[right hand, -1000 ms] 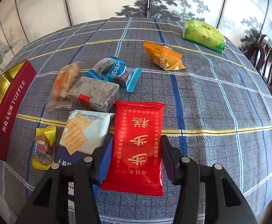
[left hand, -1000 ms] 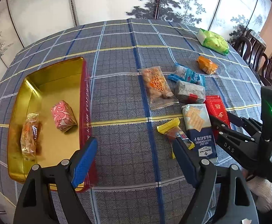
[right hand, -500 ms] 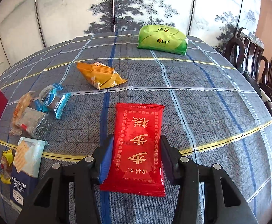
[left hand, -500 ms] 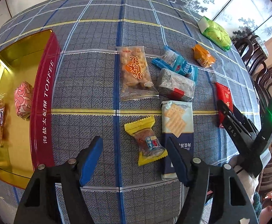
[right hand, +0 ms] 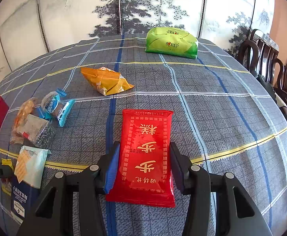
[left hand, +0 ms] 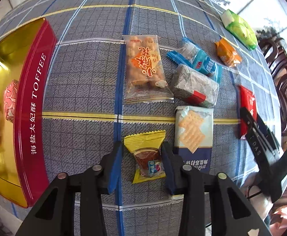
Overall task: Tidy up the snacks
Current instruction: 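Carry the yellow candy into the gold tin and open the left gripper, then lower the red packet into the gold tin and open the right gripper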
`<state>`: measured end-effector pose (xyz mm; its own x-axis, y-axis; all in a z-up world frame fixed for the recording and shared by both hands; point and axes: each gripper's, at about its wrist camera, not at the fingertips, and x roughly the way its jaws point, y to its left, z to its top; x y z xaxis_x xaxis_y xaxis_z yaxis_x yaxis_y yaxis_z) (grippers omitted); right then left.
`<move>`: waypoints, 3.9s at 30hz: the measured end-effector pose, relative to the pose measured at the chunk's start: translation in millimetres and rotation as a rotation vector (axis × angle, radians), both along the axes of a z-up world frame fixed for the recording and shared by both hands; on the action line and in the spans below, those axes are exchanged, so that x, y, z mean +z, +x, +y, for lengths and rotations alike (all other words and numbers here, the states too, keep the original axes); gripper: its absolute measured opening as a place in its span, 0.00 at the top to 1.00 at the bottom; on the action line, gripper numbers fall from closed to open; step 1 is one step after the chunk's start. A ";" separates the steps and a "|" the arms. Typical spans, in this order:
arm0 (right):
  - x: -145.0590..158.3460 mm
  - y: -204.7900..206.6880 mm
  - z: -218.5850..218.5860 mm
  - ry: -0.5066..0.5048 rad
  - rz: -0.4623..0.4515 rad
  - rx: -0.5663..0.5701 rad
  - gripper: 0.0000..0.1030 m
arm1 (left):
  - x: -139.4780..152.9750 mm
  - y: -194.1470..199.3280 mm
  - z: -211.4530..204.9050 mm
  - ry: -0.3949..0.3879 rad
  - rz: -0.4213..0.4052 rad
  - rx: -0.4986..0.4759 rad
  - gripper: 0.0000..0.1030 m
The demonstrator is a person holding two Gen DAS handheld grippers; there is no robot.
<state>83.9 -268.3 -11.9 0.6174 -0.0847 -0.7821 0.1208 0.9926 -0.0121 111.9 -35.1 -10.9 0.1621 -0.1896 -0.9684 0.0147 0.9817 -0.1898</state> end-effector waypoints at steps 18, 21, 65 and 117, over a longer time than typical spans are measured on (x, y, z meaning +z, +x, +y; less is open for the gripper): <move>0.0 -0.3 -0.3 -0.001 0.000 -0.001 0.52 | 0.0 -38.6 -5.7 0.062 -0.189 -0.230 0.80; 0.0 -0.2 -0.1 -0.001 0.000 -0.001 0.52 | 4.0 -42.2 -3.7 0.052 -0.205 -0.236 0.80; -0.5 -0.7 0.9 -0.005 0.000 -0.001 0.52 | 4.2 -35.9 194.6 0.322 -0.177 0.053 0.79; 71.8 -9.5 78.8 0.071 -0.073 0.116 0.56 | 75.6 -79.1 253.1 0.137 -0.480 0.319 0.18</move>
